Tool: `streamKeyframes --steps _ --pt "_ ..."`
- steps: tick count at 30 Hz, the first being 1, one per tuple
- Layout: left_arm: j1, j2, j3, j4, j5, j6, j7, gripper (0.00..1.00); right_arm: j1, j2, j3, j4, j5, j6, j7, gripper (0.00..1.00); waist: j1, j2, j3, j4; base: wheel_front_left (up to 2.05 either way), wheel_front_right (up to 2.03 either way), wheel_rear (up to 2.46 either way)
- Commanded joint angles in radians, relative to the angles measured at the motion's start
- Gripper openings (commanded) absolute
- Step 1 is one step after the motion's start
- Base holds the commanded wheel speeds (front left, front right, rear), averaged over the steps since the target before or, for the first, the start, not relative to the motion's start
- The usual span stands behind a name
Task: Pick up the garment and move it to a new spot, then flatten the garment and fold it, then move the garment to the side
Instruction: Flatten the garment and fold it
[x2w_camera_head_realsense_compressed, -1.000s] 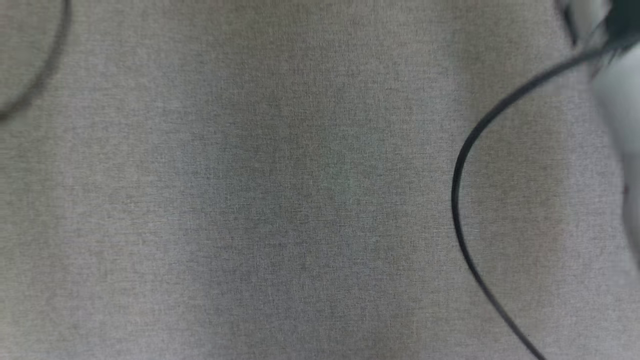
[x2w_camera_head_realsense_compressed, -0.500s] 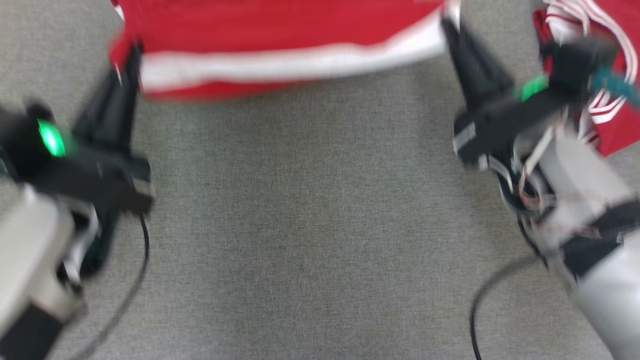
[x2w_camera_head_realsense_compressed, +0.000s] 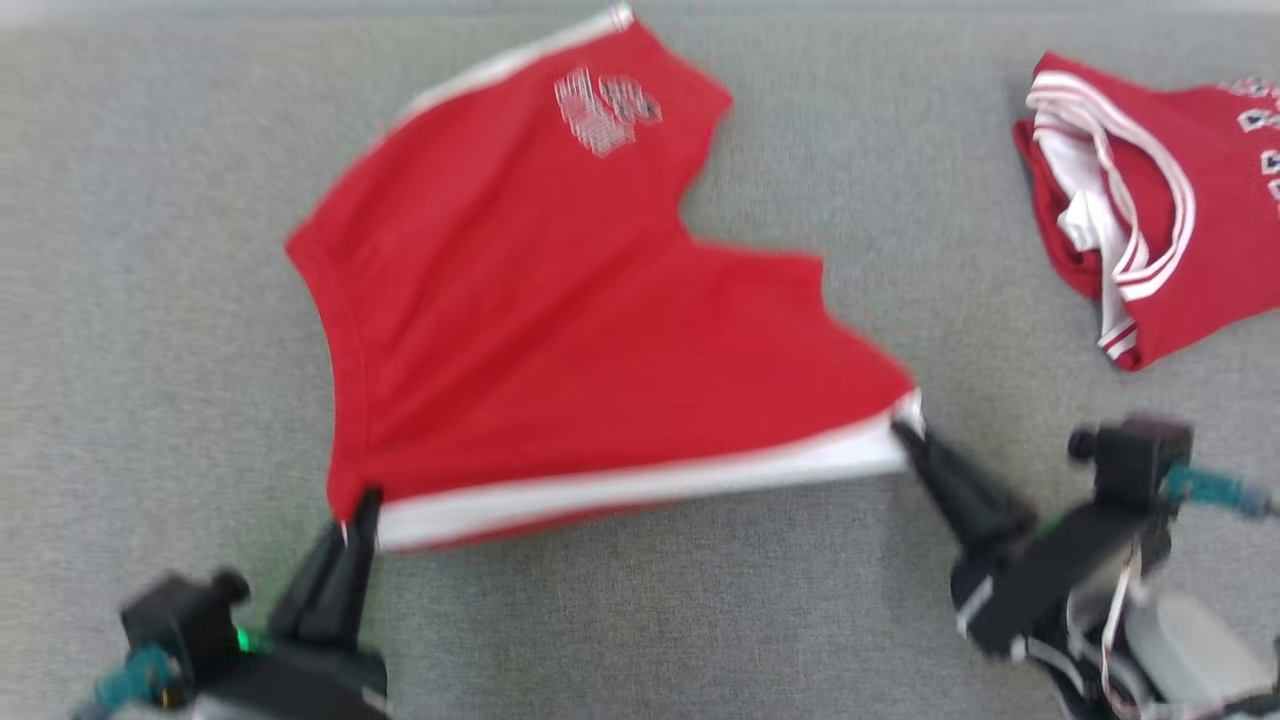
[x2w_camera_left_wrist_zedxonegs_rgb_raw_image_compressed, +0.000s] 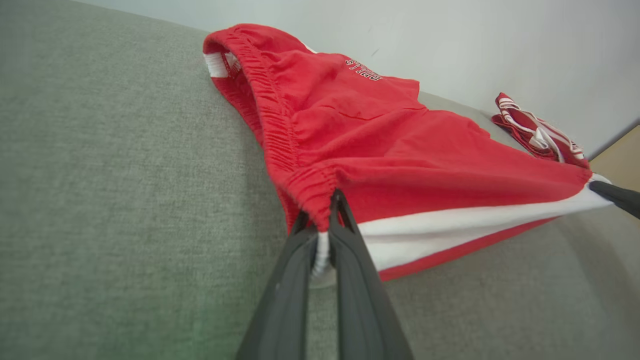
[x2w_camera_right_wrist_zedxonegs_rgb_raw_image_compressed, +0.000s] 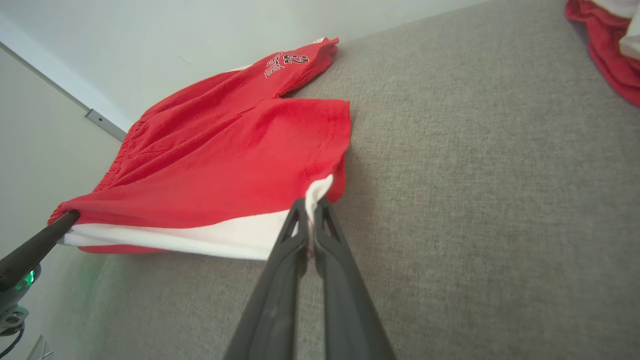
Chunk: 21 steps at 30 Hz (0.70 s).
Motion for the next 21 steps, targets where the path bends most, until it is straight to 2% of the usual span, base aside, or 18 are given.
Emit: streamKeyframes --steps 1,4,11,16,21 --pt "0.060 -0.003 0.008 0.025 0.037 -0.002 -0.004 0.00 0.073 -0.010 -0.017 -0.033 -0.002 0.001 0.036 0.00 0.0003 0.0001 -0.070 0.011 0.00 0.00 0.00" --pt "0.131 -0.042 0.052 0.044 0.049 -0.005 -0.004 0.00 0.168 -0.003 -0.035 -0.074 0.001 0.001 0.096 0.00 0.0003 0.0001 -0.104 0.015 0.00 0.00 0.00" --pt "0.263 -0.077 0.124 0.067 0.137 0.001 -0.004 0.00 0.333 0.011 -0.066 -0.166 0.002 0.000 0.213 0.00 0.0003 0.0001 -0.160 0.018 0.00 0.00 0.00" --pt "0.344 -0.087 0.165 0.051 0.185 -0.021 -0.004 0.00 0.448 0.042 -0.099 -0.231 0.008 0.000 0.303 0.00 0.0003 0.0001 -0.197 0.026 0.00 0.00 0.00" --pt "0.386 -0.098 0.188 0.030 0.224 -0.046 -0.004 0.00 0.520 0.097 -0.153 -0.273 -0.018 0.000 0.347 0.00 0.0003 0.0001 -0.202 0.037 0.00 0.00 0.00"
